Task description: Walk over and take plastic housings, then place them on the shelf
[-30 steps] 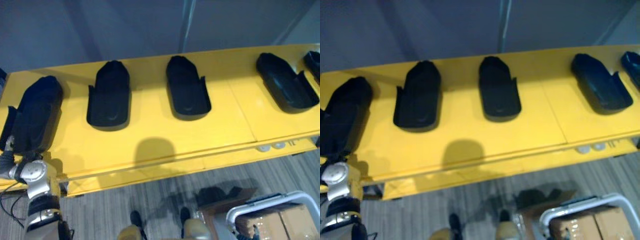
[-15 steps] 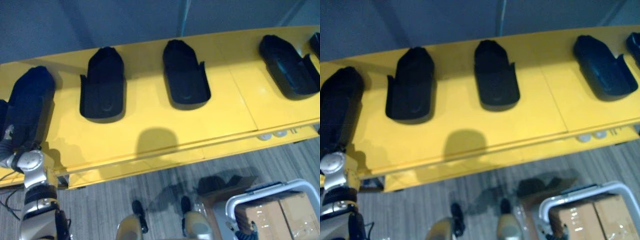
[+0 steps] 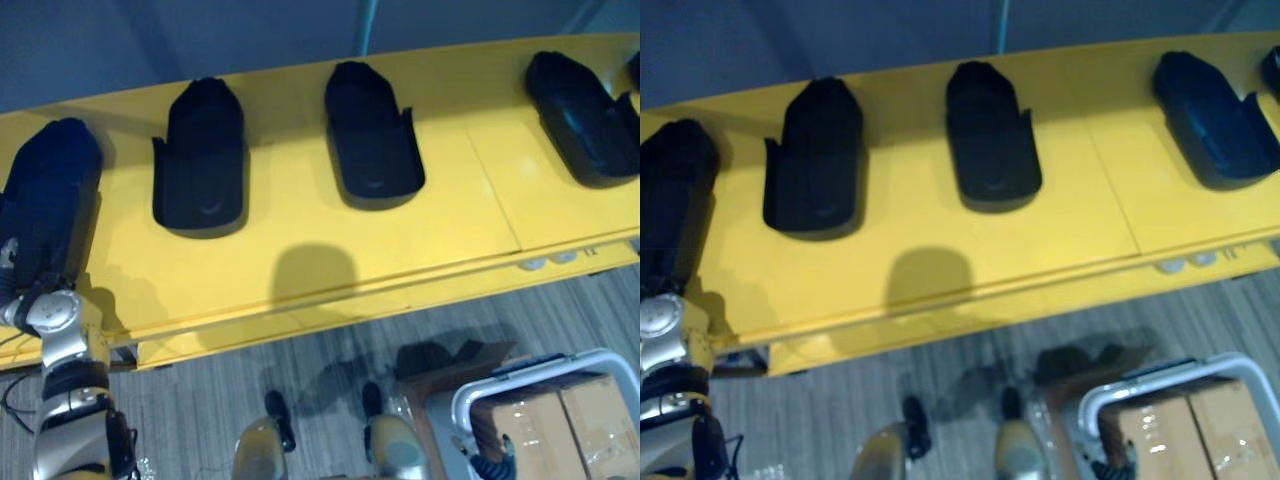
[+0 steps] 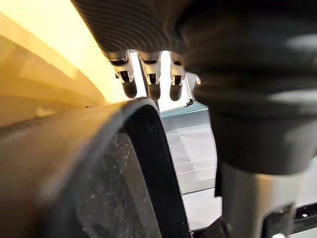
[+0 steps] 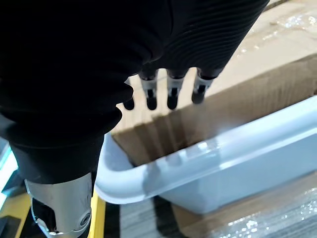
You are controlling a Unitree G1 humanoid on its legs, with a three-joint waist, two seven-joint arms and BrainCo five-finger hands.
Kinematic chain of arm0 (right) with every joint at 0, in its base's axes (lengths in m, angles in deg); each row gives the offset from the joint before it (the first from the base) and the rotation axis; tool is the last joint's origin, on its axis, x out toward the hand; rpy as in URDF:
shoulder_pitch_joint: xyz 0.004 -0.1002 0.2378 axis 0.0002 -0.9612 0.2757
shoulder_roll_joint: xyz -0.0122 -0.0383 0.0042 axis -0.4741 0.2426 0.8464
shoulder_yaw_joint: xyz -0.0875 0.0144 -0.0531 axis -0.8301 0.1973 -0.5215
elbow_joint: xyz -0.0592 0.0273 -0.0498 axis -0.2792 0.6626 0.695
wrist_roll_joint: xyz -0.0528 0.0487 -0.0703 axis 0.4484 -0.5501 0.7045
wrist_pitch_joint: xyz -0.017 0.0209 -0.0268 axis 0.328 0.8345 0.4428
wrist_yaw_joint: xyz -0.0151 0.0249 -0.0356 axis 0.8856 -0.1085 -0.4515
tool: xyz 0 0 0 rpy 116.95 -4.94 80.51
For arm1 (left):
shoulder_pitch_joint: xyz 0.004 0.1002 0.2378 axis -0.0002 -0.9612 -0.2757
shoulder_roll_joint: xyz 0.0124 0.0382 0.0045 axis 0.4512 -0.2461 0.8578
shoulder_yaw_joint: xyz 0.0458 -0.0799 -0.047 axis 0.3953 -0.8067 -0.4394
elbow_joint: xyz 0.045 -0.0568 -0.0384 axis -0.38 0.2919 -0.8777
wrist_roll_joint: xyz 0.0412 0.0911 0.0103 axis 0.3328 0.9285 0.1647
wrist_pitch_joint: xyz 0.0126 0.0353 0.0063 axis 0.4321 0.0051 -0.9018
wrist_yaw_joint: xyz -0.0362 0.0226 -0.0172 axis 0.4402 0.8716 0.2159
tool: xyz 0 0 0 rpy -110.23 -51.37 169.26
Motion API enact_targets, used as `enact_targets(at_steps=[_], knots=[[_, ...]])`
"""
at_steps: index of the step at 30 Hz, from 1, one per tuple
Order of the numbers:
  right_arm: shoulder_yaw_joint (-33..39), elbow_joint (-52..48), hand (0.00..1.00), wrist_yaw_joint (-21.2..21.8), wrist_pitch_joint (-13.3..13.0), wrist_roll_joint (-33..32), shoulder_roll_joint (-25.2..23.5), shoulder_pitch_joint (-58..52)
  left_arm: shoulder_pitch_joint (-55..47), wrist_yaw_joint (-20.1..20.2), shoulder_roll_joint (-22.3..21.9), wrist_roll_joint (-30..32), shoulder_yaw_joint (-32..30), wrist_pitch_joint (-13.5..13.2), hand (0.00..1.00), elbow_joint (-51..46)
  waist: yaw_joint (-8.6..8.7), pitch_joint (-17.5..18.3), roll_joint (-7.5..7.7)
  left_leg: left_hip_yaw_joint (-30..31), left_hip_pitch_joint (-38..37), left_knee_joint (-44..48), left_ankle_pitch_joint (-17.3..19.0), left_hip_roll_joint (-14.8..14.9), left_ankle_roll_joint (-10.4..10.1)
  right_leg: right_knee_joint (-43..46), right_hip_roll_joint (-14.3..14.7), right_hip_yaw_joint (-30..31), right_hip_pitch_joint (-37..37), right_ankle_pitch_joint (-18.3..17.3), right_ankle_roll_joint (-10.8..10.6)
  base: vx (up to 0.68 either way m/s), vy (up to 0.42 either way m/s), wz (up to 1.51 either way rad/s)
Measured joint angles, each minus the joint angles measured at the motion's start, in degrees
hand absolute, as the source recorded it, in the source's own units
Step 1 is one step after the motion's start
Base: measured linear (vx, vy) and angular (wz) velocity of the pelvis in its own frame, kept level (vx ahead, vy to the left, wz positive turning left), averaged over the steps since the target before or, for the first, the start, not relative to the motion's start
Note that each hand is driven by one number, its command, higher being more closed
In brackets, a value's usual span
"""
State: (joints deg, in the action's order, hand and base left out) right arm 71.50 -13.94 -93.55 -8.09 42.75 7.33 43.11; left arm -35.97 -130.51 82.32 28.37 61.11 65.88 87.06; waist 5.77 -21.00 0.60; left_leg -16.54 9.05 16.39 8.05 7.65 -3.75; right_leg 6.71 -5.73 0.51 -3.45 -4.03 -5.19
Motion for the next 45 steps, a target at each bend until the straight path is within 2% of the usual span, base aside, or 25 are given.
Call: enact_targets(at_steps=[5, 14, 17, 19, 22, 24, 25, 28, 30, 33, 36, 40, 45], knots=[[0.0, -0.3, 0.00, 0.0, 0.0, 0.0, 0.0, 1.4, 1.2, 0.1, 1.0, -0.9, 0.0, 0.0, 0.00, 1.0, -0.23, -2.0, 0.12, -0.3, 1.1, 0.9, 0.0, 0.6, 0.0, 1.0, 0.5, 0.9, -1.4, 0.1, -0.1, -0.04, -0.013, -0.05], [0.0, -0.4, 0.00, 0.1, -0.5, 0.0, 0.0, 1.4, 1.9, 0.0, 1.0, -1.5, 0.2, -0.1, 0.00, 1.0, -0.17, -2.2, 0.03, -0.2, 0.2, 0.9, 0.0, 0.9, 0.0, 1.1, 0.7, 0.8, -0.5, 0.1, -0.1, 0.00, -0.011, -0.01], [-0.1, -1.0, 0.00, 0.1, -0.5, 0.0, 0.0, 1.4, 1.1, 0.4, 0.9, -1.5, 0.2, -2.6, 0.00, -0.4, -0.21, -2.0, -0.08, -0.1, -1.4, 0.3, -0.1, 0.7, -0.1, 0.8, 0.7, 0.7, 0.9, 0.1, -0.1, 0.00, 0.000, 0.00], [-0.1, -1.1, 0.00, 0.1, -0.4, 0.0, 0.0, 1.3, -1.8, 1.8, 0.1, -0.5, 0.3, -4.7, 0.00, -6.7, -0.22, -1.6, -0.23, 0.0, -2.2, -0.4, -0.4, 0.4, -0.2, 0.4, 0.5, 0.5, 1.7, 0.0, -0.1, 0.00, -0.004, 0.05], [0.0, -1.0, 0.00, 0.0, 0.1, -0.1, -0.1, 0.5, -8.6, 2.3, -5.8, 5.9, 0.4, -7.1, 0.00, -21.2, -0.31, 2.8, -1.43, 0.7, -3.9, -5.0, -2.4, -1.3, -0.2, -1.1, -0.6, -0.9, 2.8, 0.1, -0.1, 0.06, -0.005, 0.21], [0.1, -1.0, 0.00, -0.3, 0.0, -0.2, -0.1, 0.1, -11.1, 3.0, -8.1, 7.4, 0.5, -8.0, 0.00, -25.7, -0.33, 4.3, -1.89, 1.0, -5.9, -6.5, -2.8, -1.8, -0.3, -2.1, -0.8, -1.5, 4.8, 0.1, -0.1, 0.09, -0.008, 0.13], [0.1, -0.8, 0.00, -0.7, -0.1, -1.0, -0.1, -0.3, -13.8, 3.4, -10.8, 8.3, 0.7, -8.8, 0.00, -31.1, -0.39, 6.5, -2.35, 1.4, -7.1, -8.0, -3.2, -2.3, -0.4, -3.0, -1.0, -2.2, 6.0, 0.0, 0.0, 0.09, -0.013, 0.16], [0.0, -0.7, 0.00, -1.0, -0.6, -2.1, 0.0, 0.3, -19.5, 4.3, -13.6, 12.2, 2.8, -9.8, 0.00, -43.7, -1.15, 9.7, -2.92, 1.9, -9.6, -12.5, -5.2, -3.2, -0.4, -3.9, -1.4, -3.3, 7.6, -0.1, 0.2, 0.07, -0.013, 0.15], [0.0, -0.7, 0.00, -1.0, -0.7, -2.1, 0.0, 0.8, -20.9, 4.7, -14.4, 13.6, 2.8, -9.8, 0.00, -46.5, -1.52, 10.5, -3.12, 2.1, -10.8, -14.5, -6.2, -3.5, -0.5, -4.1, -1.4, -3.7, 8.0, -0.2, 0.3, 0.03, -0.015, 0.12], [-0.2, -0.6, 0.00, -1.0, -0.7, -2.1, 0.3, 2.2, -23.2, 6.2, -15.4, 13.7, 2.7, -10.5, 0.00, -48.1, -2.23, 12.5, -3.60, 3.4, -14.3, -20.6, -9.5, -4.1, -0.7, -4.7, -1.3, -5.5, 9.8, -0.4, 0.7, 0.01, -0.023, 0.22], [-0.2, -0.5, 0.00, -1.0, -0.7, -2.1, 0.5, 3.5, -24.7, 6.7, -15.4, 13.7, 2.5, -10.8, 0.00, -51.1, -3.21, 13.2, -3.19, 4.2, -14.5, -21.1, -10.1, -4.2, -0.7, -5.0, -1.3, -6.5, 10.4, -0.4, 0.6, -0.02, -0.010, 0.19], [-0.1, 1.9, 0.00, -0.9, -0.6, -2.0, 0.7, 3.8, -28.4, 9.2, -16.7, 13.5, 1.9, -10.8, 0.00, -57.1, -3.60, 14.7, -1.63, 4.9, -14.6, -21.4, -10.1, -4.4, -0.7, -5.6, -1.4, -7.0, 11.4, -0.3, 0.5, -0.01, 0.001, 0.10], [1.4, 4.9, 0.00, -0.9, -0.4, -2.2, 0.7, 4.0, -32.1, 12.0, -21.1, 10.3, 1.4, -10.7, 0.00, -61.5, -3.53, 16.1, -0.87, 5.3, -14.0, -21.5, -10.4, -4.4, -0.7, -6.1, -1.4, -7.5, 11.4, -0.1, 0.1, 0.00, -0.002, 0.04]])
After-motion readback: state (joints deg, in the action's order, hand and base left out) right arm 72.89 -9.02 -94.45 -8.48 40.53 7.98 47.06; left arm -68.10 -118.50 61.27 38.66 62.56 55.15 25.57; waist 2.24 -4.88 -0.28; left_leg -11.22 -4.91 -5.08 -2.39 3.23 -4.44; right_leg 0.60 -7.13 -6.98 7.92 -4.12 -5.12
